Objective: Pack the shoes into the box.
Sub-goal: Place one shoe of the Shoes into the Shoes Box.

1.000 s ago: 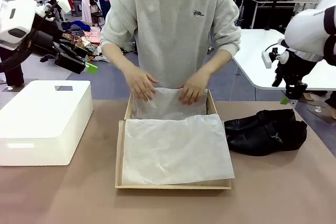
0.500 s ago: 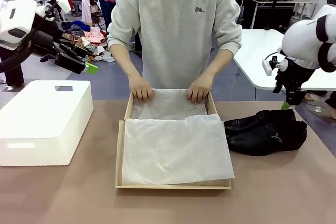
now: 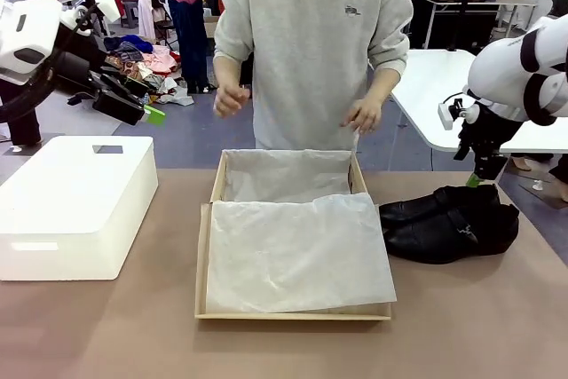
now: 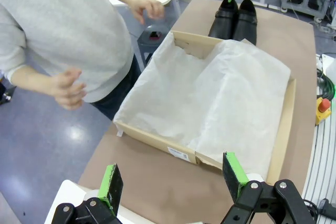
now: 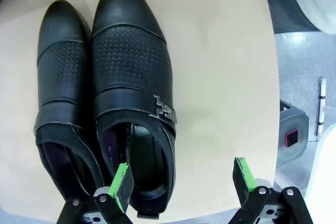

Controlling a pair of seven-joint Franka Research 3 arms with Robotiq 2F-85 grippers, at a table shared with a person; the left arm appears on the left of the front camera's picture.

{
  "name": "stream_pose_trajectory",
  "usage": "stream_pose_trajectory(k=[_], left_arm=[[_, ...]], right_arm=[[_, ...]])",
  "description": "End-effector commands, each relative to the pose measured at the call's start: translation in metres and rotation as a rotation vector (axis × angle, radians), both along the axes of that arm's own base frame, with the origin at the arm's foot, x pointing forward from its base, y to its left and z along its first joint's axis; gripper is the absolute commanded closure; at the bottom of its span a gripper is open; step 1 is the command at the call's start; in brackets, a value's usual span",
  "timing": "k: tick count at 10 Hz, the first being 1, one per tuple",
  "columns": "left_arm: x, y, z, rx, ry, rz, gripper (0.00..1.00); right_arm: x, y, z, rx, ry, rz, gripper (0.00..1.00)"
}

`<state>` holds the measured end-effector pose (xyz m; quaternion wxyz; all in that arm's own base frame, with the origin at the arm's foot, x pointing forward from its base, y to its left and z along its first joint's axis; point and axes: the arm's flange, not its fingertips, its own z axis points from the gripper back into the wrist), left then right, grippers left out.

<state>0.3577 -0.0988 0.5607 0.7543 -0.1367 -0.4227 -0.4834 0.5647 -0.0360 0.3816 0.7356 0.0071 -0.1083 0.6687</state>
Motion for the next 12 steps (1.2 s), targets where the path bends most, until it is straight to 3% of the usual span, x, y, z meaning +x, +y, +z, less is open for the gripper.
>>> stream_pose_trajectory(k=[1,12], left_arm=[[0.001,0.001,-0.001,-0.008,0.001,-0.01,0.0],[0.001,0.001,-0.001,-0.008,0.001,-0.01,0.0]], right_arm=[[0.011,-0.007,-0.007,0.038,-0.035,0.046,0.0],[0.018,-0.008,-0.045,0.035,0.008,0.028,0.0]])
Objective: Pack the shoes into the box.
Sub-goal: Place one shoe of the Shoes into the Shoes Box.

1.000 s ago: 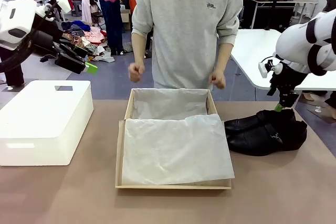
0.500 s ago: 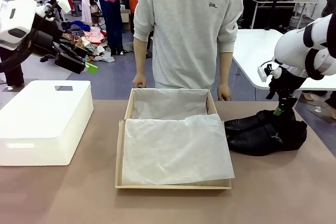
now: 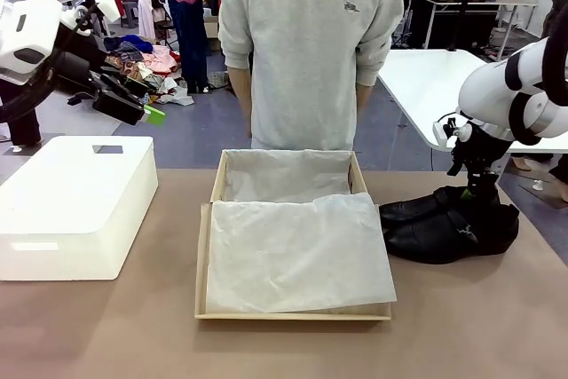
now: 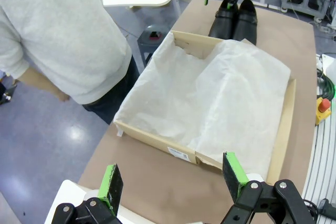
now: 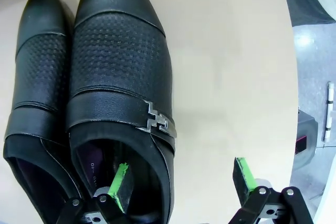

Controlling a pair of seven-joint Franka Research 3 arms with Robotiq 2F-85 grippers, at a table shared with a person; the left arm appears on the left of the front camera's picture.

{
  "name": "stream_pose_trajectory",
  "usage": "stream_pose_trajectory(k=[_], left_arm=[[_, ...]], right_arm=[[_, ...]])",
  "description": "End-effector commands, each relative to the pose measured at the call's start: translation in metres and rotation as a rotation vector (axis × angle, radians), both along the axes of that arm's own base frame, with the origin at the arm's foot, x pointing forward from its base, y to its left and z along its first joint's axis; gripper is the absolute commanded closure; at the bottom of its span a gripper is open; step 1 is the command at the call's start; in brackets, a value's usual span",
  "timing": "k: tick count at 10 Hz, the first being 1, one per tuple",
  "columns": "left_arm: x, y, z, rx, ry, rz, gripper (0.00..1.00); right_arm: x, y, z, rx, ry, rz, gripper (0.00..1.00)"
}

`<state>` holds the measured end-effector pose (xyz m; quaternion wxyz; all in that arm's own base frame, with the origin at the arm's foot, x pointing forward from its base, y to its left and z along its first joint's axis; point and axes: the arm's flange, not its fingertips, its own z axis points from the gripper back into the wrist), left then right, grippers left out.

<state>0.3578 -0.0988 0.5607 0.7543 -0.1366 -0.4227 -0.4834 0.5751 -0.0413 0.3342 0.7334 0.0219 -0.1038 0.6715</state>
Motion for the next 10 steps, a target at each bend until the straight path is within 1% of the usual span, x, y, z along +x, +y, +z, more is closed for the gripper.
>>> stream_pose_trajectory(k=[1,2,4,7,8,10], left_arm=[[0.0008,0.001,-0.0006,-0.008,0.001,-0.01,0.0],[0.0008,0.001,-0.0006,-0.008,0.001,-0.01,0.0],[0.0008,0.001,-0.0006,-0.008,0.001,-0.01,0.0],[0.0008,0.001,-0.0006,-0.008,0.001,-0.01,0.0],[0.0008,0.001,-0.0006,-0.008,0.001,-0.01,0.0],[0.0008,0.001,-0.0006,-0.008,0.001,-0.01,0.0]], right_arm=[[0.009,-0.0028,0.0011,0.017,0.0,0.014,0.0],[0.0097,-0.0023,0.0006,0.017,0.03,0.015,0.0],[0.0109,-0.0002,0.0005,0.014,0.053,0.001,0.36],[0.0108,-0.0008,0.0003,0.016,0.064,-0.004,0.9],[0.0109,-0.0012,0.0001,0.013,0.066,-0.005,1.0],[0.0114,-0.0025,0.0008,0.01,0.075,-0.01,1.0]])
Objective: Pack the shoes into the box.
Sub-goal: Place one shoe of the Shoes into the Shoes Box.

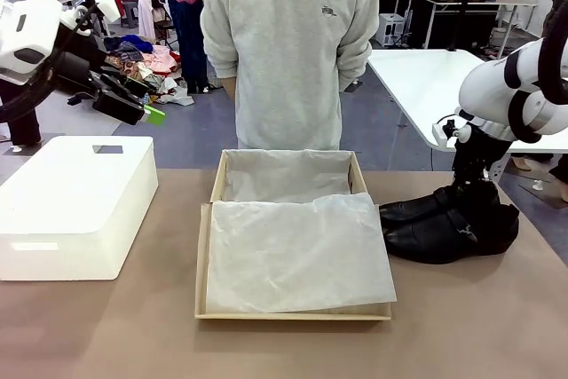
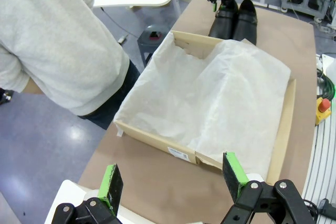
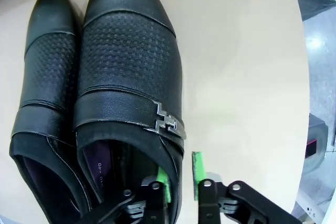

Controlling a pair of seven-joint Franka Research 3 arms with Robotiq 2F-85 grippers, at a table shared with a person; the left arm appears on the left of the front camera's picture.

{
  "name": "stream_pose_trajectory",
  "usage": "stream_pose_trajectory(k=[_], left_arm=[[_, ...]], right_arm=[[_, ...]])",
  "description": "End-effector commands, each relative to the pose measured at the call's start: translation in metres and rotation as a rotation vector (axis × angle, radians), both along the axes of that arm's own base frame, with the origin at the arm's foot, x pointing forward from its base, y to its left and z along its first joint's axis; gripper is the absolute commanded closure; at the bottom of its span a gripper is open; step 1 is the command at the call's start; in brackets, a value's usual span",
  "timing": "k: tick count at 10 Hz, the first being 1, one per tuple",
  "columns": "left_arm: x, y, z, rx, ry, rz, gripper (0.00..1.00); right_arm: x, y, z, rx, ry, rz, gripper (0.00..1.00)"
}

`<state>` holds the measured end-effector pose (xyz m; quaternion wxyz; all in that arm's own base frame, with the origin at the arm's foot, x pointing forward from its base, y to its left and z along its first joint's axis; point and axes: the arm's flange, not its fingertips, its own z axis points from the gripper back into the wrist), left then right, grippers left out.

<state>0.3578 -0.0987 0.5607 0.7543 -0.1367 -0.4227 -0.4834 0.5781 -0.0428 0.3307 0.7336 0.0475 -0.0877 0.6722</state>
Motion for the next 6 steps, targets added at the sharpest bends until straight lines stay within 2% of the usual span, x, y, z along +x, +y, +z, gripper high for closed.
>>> stream_pose_trajectory(k=[1,5,6], left_arm=[[0.001,0.001,-0.001,-0.008,0.001,-0.01,0.0],[0.001,0.001,-0.001,-0.008,0.001,-0.01,0.0],[0.001,0.001,-0.001,-0.008,0.001,-0.01,0.0]], right_arm=[[0.008,-0.002,0.005,-0.009,0.018,-0.02,1.0],[0.011,-0.007,0.013,0.031,0.002,-0.047,1.0],[0.014,-0.009,0.024,0.02,-0.025,-0.103,1.0]])
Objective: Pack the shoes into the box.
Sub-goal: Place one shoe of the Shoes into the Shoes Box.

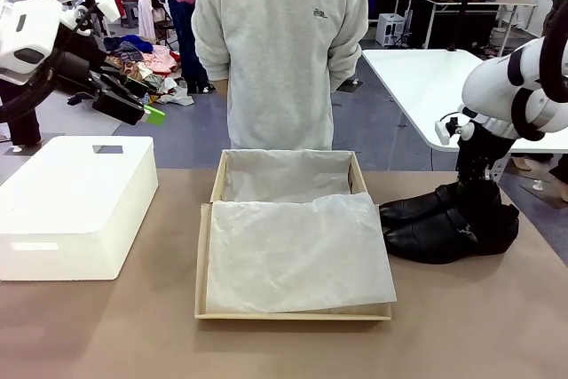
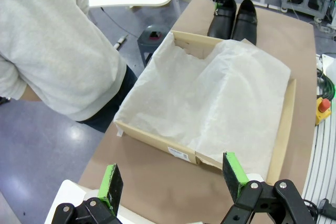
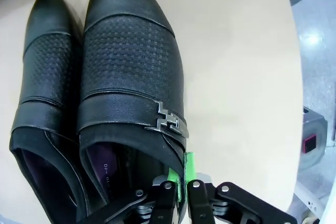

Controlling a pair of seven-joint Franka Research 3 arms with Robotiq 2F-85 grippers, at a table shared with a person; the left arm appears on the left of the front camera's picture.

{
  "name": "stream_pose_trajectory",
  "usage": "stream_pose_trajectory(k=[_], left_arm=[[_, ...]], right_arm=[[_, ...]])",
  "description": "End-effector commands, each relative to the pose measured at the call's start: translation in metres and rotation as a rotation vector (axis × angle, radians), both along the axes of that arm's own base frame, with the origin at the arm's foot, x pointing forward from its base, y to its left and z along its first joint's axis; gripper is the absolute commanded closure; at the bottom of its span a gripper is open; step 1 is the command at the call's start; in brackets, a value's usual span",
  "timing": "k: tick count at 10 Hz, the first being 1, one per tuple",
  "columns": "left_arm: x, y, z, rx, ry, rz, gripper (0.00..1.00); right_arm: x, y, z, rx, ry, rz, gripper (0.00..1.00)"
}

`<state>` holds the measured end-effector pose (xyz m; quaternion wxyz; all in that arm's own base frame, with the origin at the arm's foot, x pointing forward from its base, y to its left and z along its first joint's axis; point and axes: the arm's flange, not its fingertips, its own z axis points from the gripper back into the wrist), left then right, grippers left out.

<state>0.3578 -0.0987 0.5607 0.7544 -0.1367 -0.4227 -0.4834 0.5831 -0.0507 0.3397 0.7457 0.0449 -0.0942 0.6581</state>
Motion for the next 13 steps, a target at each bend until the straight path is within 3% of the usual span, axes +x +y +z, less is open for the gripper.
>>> stream_pose_trajectory(k=[1,4,7,10,13], left_arm=[[0.001,0.001,-0.001,-0.008,0.001,-0.01,0.0],[0.001,0.001,-0.001,-0.008,0.001,-0.01,0.0],[0.001,0.001,-0.001,-0.008,0.001,-0.01,0.0],[0.001,0.001,-0.001,-0.008,0.001,-0.01,0.0],[0.001,0.001,-0.001,-0.008,0.001,-0.01,0.0]], right_arm=[[0.014,-0.003,0.029,0.013,-0.028,-0.1,1.0],[0.026,-0.008,0.074,-0.049,-0.001,-0.181,1.0],[0.02,0.006,0.125,-0.072,0.017,-0.17,1.0],[0.0,0.043,0.18,-0.118,0.01,-0.164,1.0],[-0.014,0.096,0.212,-0.157,0.017,-0.096,1.0]])
